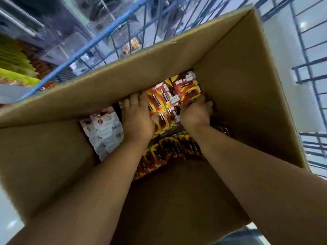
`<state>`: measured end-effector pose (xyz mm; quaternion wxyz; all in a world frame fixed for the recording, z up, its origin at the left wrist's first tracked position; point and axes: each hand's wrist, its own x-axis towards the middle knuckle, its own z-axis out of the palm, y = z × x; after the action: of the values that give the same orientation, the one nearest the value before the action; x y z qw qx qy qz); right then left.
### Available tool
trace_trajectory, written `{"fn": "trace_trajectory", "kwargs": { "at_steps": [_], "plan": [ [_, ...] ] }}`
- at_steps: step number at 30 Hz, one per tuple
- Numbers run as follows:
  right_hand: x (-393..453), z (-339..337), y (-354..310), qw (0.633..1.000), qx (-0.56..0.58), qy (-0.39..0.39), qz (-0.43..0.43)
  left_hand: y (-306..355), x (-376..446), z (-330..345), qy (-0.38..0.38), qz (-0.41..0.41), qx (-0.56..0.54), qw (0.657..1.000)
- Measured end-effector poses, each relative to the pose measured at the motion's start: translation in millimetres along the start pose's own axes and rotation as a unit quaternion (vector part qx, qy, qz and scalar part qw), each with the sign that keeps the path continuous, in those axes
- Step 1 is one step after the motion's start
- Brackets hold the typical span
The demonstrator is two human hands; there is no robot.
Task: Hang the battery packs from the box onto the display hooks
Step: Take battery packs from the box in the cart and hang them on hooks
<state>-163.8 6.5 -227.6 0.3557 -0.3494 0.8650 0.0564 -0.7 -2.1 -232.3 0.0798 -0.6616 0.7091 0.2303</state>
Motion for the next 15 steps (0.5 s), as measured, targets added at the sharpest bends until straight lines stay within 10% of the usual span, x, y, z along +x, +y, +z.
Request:
{"fn": "trace_trajectory", "kwargs": {
  "at_steps": [9, 15],
  "plan": [
    [2.1, 17.3, 5.0, 0.998, -0.043, 0.026, 0.036, -10.2, -0.9, -5.8, -0.011, -0.055, 0.112, 0.992],
    [6.2, 18.9, 12.1, 0.992, 0.12, 0.039, -0.012, -4.2, -0.9, -22.7, -0.096, -0.124, -0.008, 0.988]
  ]
}}
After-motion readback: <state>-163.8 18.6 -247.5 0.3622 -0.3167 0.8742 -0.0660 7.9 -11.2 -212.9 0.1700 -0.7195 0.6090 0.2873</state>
